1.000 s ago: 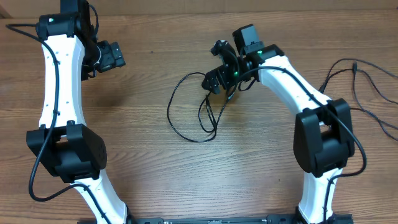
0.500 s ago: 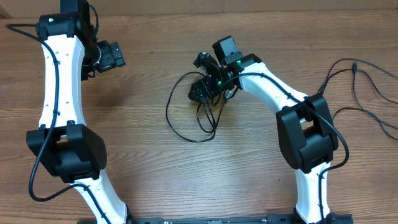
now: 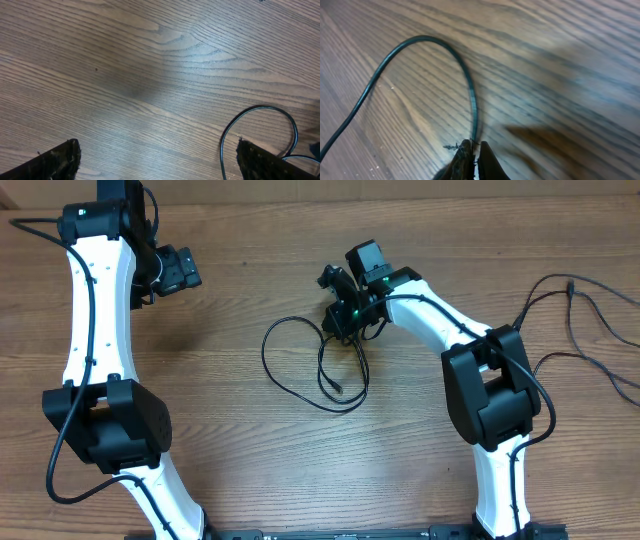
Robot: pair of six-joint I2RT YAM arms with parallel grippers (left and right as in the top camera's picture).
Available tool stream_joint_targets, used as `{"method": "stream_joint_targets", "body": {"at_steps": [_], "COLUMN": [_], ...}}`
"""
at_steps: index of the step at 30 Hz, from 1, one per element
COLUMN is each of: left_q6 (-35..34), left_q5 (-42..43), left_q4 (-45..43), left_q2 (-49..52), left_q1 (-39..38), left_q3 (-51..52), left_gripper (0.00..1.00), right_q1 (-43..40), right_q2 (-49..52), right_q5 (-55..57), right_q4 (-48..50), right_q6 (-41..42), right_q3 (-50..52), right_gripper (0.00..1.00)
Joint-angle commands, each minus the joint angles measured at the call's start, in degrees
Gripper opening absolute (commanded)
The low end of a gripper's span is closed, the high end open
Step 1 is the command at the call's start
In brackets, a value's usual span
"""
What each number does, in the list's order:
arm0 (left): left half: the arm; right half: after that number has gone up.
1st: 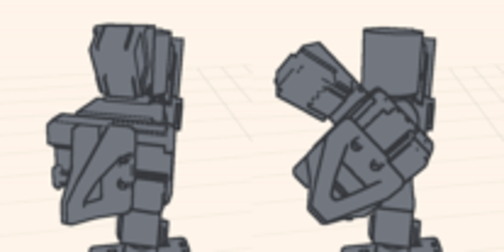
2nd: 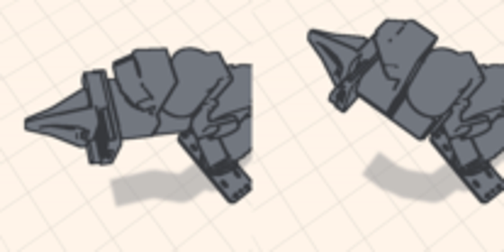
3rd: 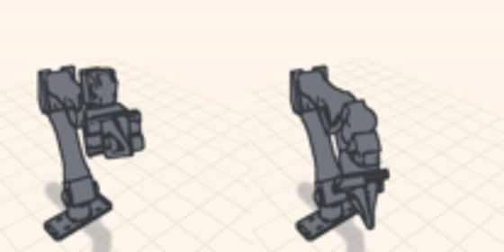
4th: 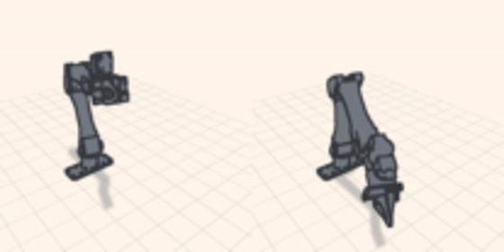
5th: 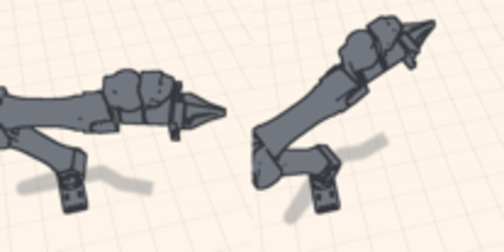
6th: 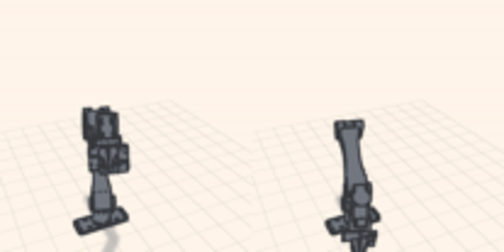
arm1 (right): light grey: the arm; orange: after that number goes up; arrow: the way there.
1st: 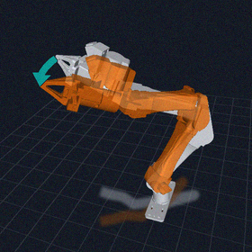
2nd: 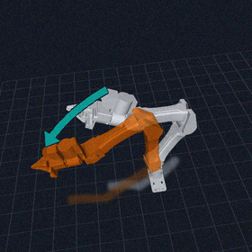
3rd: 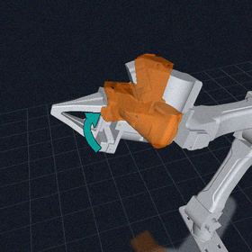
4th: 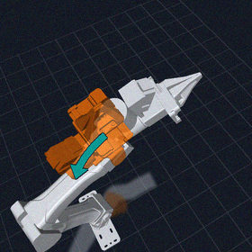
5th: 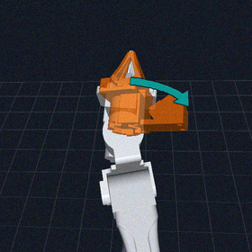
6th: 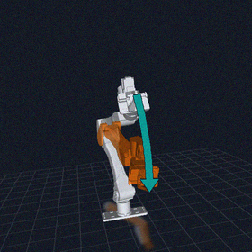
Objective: Untangle cables
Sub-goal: 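Move the right gripper back to the remaining center cable, then grasp the remaining center cable with the right gripper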
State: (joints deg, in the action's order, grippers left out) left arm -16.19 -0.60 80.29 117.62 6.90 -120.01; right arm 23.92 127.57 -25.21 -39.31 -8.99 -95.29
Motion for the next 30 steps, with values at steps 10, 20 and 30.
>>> {"method": "stream_joint_targets", "body": {"at_steps": [10, 20, 30], "left_q6": [-0.55, -0.57, -0.55], "left_q5": [0.42, 0.42, 0.42], "left_q4": [0.0, 0.0, 0.0], "left_q2": [-1.68, -1.68, -1.68], "left_q1": [0.11, 0.11, 0.11], "left_q3": [-0.68, -0.68, -0.68], "left_gripper": [1.0, 1.0, 0.99], "right_q1": [0.46, 8.07, 15.96], "right_q2": [-8.41, -8.41, -8.41], "right_q5": [-0.44, -0.52, -0.33], "right_q4": [-4.81, -26.75, -29.0], "right_q6": [0.13, -7.63, -8.02], "right_q3": [-5.77, -5.7, -4.79], "right_gripper": [0.34, 0.62, 0.74]}}
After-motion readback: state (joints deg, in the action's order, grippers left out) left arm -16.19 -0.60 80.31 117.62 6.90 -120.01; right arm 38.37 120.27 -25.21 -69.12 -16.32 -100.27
